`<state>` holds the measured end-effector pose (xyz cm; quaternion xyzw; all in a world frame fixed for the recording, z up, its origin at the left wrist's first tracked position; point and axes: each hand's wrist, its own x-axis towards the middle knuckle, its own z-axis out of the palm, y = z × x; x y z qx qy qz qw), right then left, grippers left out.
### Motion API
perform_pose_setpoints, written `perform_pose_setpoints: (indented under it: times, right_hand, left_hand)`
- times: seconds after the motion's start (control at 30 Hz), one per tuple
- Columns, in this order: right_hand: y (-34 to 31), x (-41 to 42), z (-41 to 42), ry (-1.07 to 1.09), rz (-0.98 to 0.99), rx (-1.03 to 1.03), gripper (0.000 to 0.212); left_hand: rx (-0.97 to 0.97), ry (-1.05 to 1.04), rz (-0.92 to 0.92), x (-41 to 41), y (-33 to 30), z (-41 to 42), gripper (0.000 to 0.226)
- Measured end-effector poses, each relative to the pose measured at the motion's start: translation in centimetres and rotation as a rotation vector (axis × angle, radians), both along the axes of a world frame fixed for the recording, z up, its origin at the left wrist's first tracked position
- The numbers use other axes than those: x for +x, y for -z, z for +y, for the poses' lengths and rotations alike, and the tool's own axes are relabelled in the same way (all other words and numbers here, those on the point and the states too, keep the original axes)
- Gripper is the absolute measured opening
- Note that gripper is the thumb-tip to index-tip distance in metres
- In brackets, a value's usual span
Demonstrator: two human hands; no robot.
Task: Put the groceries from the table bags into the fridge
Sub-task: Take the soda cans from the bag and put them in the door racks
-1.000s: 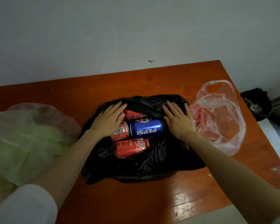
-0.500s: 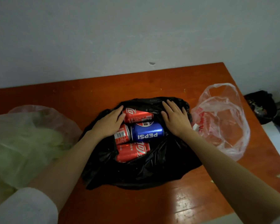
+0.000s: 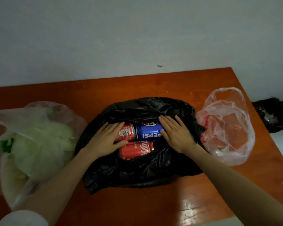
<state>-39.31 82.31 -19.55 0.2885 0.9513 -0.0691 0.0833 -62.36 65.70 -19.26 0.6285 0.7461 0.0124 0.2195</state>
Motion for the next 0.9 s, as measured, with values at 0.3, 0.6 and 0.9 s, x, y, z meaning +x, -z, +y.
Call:
perform_pose_setpoints:
  times: [0.3,0.6,0.9]
  right_hand:
    - [-0.2,-1.6,0.9,0.080,0.150,-0.122,0.052]
    - [-0.7,-1.1,-7.3,-0.115,0.318,-0.037,0.028]
    - [-1.6,-1.7,-8.9,0.106,0.010,-0.366,0.072]
  left_hand:
    - [0.235,-0.481,-0.504,-0.8,-0.2,2.3,0.036]
    - [0.133,-0.101,-0.044,1.2,-0.3,1.1,0.075]
    - [-0.069,-0.160,0.131,1.8,-0.8,1.8,0.080]
